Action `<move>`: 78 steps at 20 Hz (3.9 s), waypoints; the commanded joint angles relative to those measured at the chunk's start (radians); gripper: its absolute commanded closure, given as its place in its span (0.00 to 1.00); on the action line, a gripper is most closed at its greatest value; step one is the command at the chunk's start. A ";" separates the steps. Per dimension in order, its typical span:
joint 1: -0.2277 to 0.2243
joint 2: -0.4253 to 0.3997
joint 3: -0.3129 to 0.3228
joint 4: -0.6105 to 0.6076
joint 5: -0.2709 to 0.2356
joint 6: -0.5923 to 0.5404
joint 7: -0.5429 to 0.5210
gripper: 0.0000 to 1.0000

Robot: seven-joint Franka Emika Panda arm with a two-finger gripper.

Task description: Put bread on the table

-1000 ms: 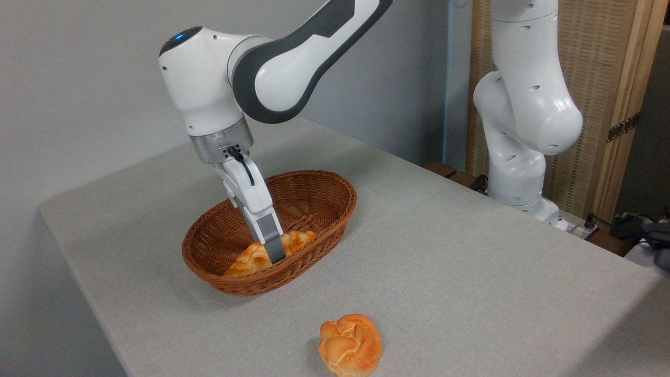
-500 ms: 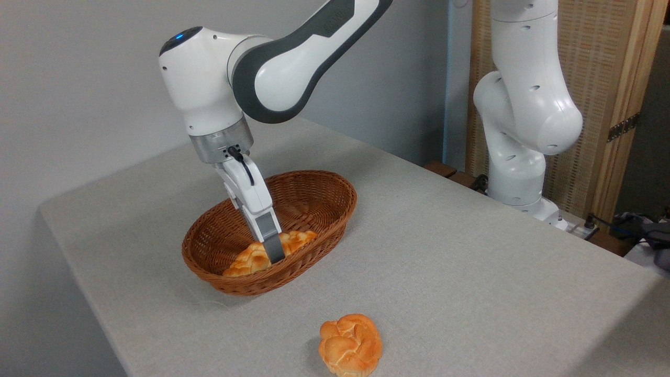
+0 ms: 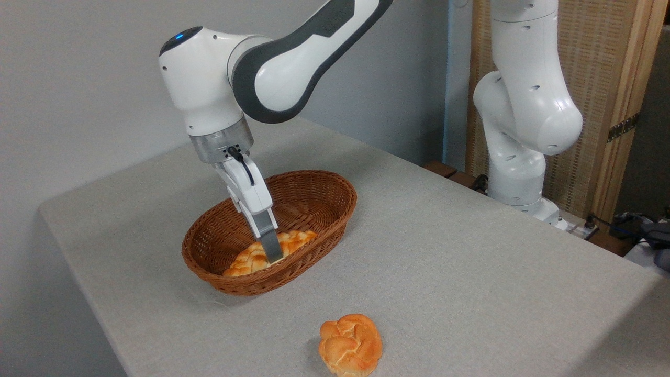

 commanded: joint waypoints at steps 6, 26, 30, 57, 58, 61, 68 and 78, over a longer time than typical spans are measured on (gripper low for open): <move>-0.011 -0.070 -0.006 0.000 -0.011 0.005 -0.017 0.58; 0.003 -0.176 0.227 0.010 -0.018 0.011 -0.028 0.51; 0.005 -0.162 0.311 0.009 -0.018 0.008 0.030 0.42; 0.003 -0.133 0.368 0.006 -0.027 0.005 0.123 0.00; 0.005 -0.133 0.368 0.007 -0.028 0.005 0.123 0.00; 0.003 -0.136 0.361 0.010 -0.031 0.010 0.120 0.00; -0.006 -0.147 0.351 0.070 -0.103 0.011 0.112 0.00; -0.003 -0.145 0.341 0.124 -0.145 0.010 0.121 0.00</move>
